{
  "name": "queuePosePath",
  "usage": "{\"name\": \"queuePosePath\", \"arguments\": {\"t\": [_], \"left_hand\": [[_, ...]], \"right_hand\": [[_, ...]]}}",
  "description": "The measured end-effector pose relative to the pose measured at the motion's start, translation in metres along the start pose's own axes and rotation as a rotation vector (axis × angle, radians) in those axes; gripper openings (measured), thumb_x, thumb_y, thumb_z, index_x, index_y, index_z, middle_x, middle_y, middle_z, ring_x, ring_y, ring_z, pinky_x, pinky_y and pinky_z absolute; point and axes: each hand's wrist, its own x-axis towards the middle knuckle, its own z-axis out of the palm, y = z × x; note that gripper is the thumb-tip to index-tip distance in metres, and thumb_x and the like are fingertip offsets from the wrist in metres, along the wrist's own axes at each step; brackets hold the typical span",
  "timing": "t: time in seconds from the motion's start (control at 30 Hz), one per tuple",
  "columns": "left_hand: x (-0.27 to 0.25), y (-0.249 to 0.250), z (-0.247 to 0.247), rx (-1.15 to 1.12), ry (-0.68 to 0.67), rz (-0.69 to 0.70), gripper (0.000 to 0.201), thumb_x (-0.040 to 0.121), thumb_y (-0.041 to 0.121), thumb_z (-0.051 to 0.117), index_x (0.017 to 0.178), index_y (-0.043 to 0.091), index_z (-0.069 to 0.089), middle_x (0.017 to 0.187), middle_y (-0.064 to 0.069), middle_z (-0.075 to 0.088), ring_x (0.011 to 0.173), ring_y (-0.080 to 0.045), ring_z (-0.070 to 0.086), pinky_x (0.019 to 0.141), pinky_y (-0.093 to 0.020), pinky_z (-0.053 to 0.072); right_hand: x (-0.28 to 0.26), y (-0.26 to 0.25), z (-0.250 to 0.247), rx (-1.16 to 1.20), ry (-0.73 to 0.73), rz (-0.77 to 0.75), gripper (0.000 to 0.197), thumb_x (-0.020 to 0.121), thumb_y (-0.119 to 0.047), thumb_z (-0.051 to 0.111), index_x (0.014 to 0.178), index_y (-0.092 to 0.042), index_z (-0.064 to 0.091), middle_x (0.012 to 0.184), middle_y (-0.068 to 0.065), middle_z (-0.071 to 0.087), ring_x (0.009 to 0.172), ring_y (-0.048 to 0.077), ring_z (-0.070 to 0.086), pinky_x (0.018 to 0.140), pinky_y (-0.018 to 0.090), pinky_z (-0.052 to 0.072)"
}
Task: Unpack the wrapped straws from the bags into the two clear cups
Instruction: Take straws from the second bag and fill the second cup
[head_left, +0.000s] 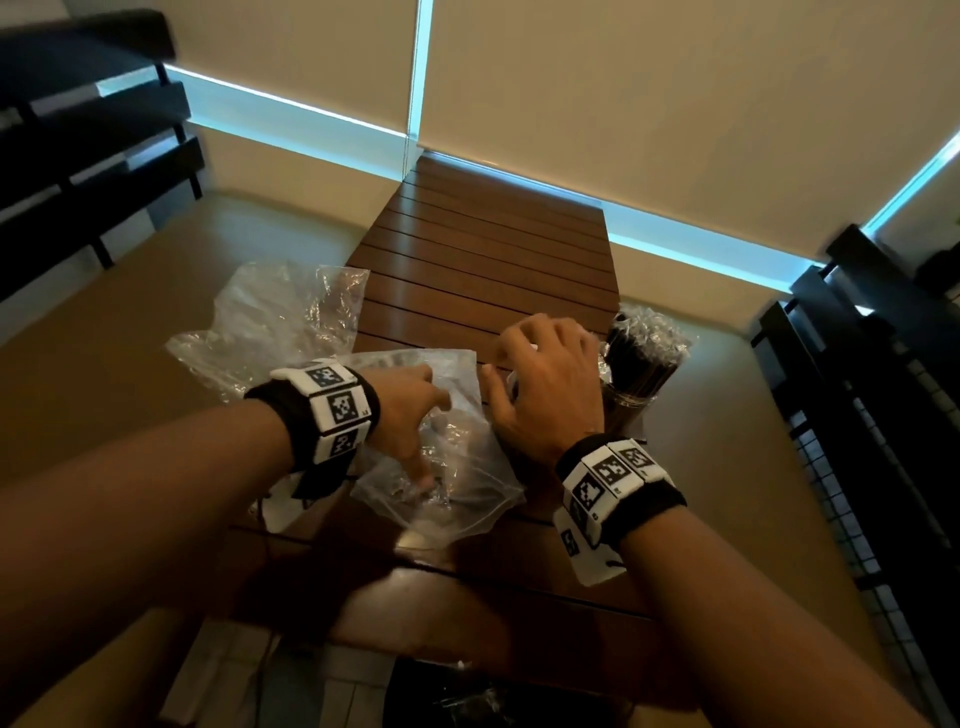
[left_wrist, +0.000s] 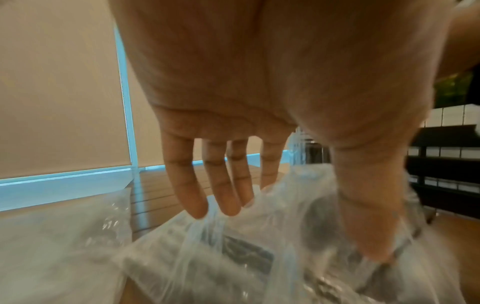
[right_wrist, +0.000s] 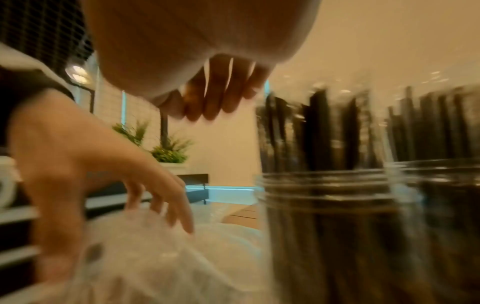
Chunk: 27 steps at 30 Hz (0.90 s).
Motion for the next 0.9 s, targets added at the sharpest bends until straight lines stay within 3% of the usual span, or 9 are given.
{"name": "queuePosePath", "arguments": {"t": [0.03, 0.1, 0.2, 0.3, 0.37, 0.47, 0.67, 0.8, 0.9], "left_hand": [[-0.002, -0.003, 0.005, 0.049, -0.021, -0.025, 0.085, 0.066, 0.051, 0.080, 0.138, 0.031, 0.041, 0.130, 0.003, 0.045, 0.114, -0.021, 0.051, 0.094, -0.037, 0.048], [-0.004, -0.008, 0.011, -0.002, 0.056, -0.056, 0.059, 0.082, 0.023, 0.071, 0.136, 0.028, 0.046, 0.131, 0.000, 0.053, 0.114, -0.021, 0.054, 0.092, -0.031, 0.047], [-0.006, -0.013, 0.014, -0.163, 0.251, -0.040, 0.047, 0.090, 0.003, 0.051, 0.131, 0.025, 0.055, 0.126, -0.002, 0.060, 0.114, -0.020, 0.056, 0.087, -0.024, 0.040], [-0.006, -0.015, 0.014, -0.210, 0.278, 0.019, 0.047, 0.088, 0.001, 0.051, 0.129, 0.024, 0.059, 0.115, -0.002, 0.055, 0.111, -0.020, 0.054, 0.083, -0.022, 0.035], [-0.008, -0.015, 0.015, -0.209, 0.278, 0.031, 0.047, 0.087, 0.001, 0.053, 0.127, 0.025, 0.060, 0.109, 0.001, 0.048, 0.110, -0.020, 0.052, 0.084, -0.023, 0.037], [-0.014, -0.013, 0.018, -0.221, 0.263, 0.057, 0.047, 0.087, 0.001, 0.056, 0.126, 0.025, 0.061, 0.102, 0.006, 0.037, 0.097, -0.013, 0.045, 0.081, -0.025, 0.038], [-0.020, -0.018, 0.019, -0.224, 0.295, 0.117, 0.045, 0.087, 0.001, 0.056, 0.123, 0.027, 0.064, 0.100, 0.007, 0.037, 0.094, -0.014, 0.046, 0.076, -0.023, 0.036], [-0.019, -0.026, 0.020, -0.242, 0.301, 0.129, 0.047, 0.085, 0.000, 0.057, 0.122, 0.028, 0.063, 0.101, 0.009, 0.038, 0.091, -0.012, 0.046, 0.073, -0.022, 0.034], [-0.017, -0.030, 0.021, -0.241, 0.310, 0.119, 0.045, 0.087, 0.003, 0.058, 0.123, 0.029, 0.063, 0.098, 0.010, 0.035, 0.086, -0.009, 0.041, 0.073, -0.021, 0.036]], "right_hand": [[0.000, -0.010, -0.002, 0.098, -0.076, -0.049, 0.019, 0.087, -0.036, 0.054, 0.080, -0.019, 0.061, 0.086, -0.003, 0.059, 0.081, 0.017, 0.051, 0.079, 0.040, 0.047], [-0.001, -0.029, -0.002, 0.278, -0.451, -0.104, 0.028, 0.092, -0.031, 0.053, 0.070, -0.015, 0.061, 0.068, -0.001, 0.060, 0.061, 0.015, 0.055, 0.064, 0.037, 0.054], [-0.007, -0.050, 0.010, 0.302, -0.812, -0.130, 0.028, 0.093, -0.023, 0.055, 0.069, -0.012, 0.064, 0.065, 0.001, 0.062, 0.059, 0.015, 0.059, 0.059, 0.031, 0.053], [-0.008, -0.065, 0.029, 0.279, -0.838, -0.026, 0.013, 0.093, -0.017, 0.053, 0.086, -0.012, 0.064, 0.080, -0.003, 0.058, 0.074, 0.015, 0.053, 0.067, 0.030, 0.044], [-0.004, -0.072, 0.047, 0.245, -0.847, 0.102, 0.024, 0.095, -0.020, 0.052, 0.113, -0.006, 0.061, 0.107, 0.009, 0.062, 0.098, 0.023, 0.057, 0.083, 0.035, 0.047], [-0.005, -0.079, 0.082, 0.212, -0.892, 0.259, 0.032, 0.099, -0.022, 0.045, 0.125, -0.007, 0.057, 0.128, 0.012, 0.058, 0.119, 0.028, 0.053, 0.098, 0.037, 0.042], [-0.010, -0.078, 0.093, 0.213, -0.849, 0.476, 0.032, 0.100, -0.022, 0.043, 0.127, -0.009, 0.054, 0.125, 0.014, 0.058, 0.120, 0.031, 0.053, 0.100, 0.037, 0.041], [-0.012, -0.080, 0.116, 0.256, -0.827, 0.579, 0.008, 0.090, -0.025, 0.048, 0.093, -0.031, 0.053, 0.097, 0.001, 0.058, 0.100, 0.026, 0.060, 0.078, 0.036, 0.051], [-0.015, -0.082, 0.122, 0.226, -0.808, 0.601, 0.018, 0.087, -0.037, 0.048, 0.102, -0.036, 0.056, 0.096, -0.003, 0.056, 0.098, 0.022, 0.058, 0.074, 0.035, 0.048]]}}
